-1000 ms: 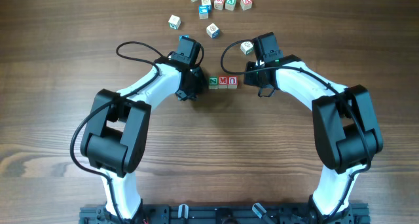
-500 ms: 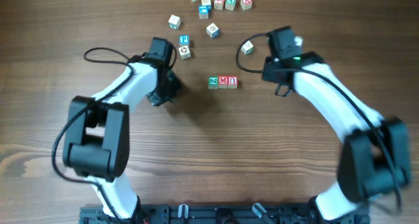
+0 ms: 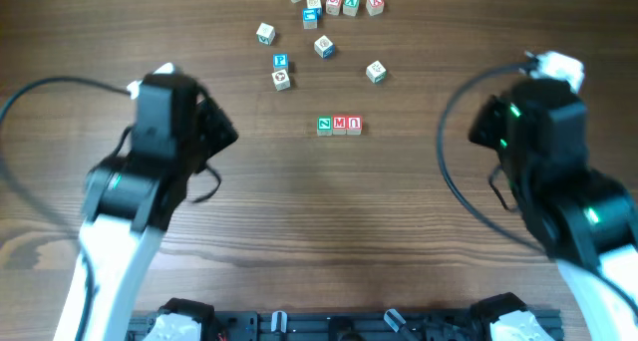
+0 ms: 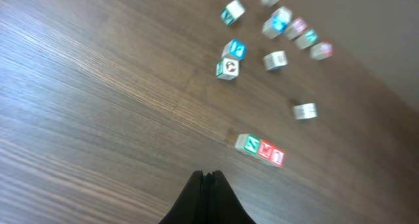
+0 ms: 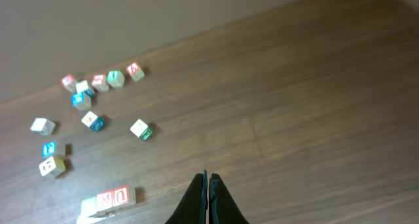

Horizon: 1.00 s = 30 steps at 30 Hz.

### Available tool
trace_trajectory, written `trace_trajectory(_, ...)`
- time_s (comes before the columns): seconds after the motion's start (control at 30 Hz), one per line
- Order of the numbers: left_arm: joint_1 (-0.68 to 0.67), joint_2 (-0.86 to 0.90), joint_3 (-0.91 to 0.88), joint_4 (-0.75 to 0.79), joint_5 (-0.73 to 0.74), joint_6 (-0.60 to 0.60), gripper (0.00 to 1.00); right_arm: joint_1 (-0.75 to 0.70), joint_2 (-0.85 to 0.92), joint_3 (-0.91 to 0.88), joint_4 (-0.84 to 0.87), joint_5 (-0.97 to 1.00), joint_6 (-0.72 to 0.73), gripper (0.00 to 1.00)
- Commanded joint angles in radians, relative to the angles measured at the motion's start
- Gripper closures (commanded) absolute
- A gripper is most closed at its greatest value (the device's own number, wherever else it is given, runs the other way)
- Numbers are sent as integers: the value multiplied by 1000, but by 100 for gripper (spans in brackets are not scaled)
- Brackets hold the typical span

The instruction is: Form a horizontal line

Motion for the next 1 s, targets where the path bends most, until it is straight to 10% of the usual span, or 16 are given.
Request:
trace_trajectory(0.0,-6,-149,1,-59,-30,19,96,1,-106,0,-48,66,3,95)
trace_trajectory(0.23,-105,-337,1,-100,-144,18,96,1,-256,0,-89,122,3,94)
trace_trajectory(0.37,-173,-369,1,-101,-227,18,94,1,-301,0,-89,121,3,71)
trace_trajectory(0.47,-177,-364,1,-106,-238,18,45,1,-305,0,-98,120,3,39)
trace_trajectory(0.53,-177,-360,1,-111,-238,18,10,1,-303,0,-127,121,3,0)
trace_trajectory(0.97,-177,-354,1,-117,-237,18,0,1,-303,0,-283,58,5,0)
